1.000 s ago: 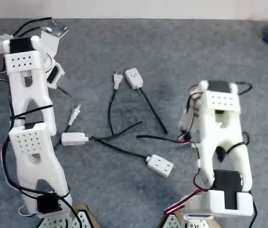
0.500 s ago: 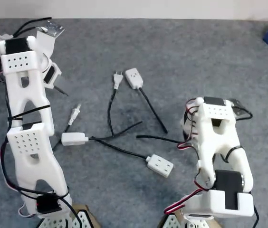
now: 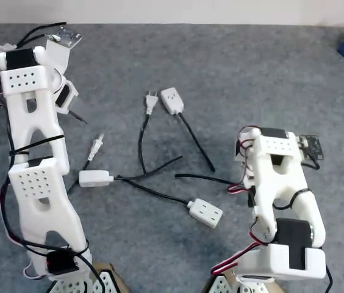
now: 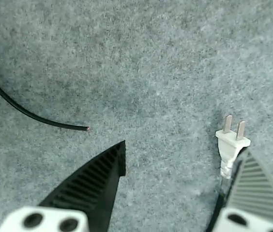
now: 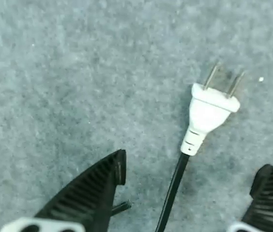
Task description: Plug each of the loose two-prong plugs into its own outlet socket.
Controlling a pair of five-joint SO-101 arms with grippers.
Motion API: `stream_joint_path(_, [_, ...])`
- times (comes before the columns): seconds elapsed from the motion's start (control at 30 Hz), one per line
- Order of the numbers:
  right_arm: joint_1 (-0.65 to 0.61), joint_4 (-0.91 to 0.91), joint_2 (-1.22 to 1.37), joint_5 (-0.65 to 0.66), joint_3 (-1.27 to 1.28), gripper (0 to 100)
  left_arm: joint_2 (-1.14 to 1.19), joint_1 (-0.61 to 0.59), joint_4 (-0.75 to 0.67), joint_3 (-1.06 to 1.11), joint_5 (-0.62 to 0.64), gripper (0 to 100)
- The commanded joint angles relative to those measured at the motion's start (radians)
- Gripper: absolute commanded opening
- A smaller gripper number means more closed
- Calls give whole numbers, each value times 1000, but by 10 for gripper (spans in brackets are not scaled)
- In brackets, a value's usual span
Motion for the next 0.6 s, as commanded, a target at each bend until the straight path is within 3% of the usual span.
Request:
stream_joint_path(0.0, [62, -10, -8, -12, -1, 388, -7, -19, 14, -2, -9, 351])
stream_joint_path(0.23, [84, -22, -5, -18, 8, 388, -7, -27, 14, -2, -9, 351])
stream_joint_path(0.57, [81, -225, -8, 21, 131, 386, -7, -27, 14, -2, -9, 351])
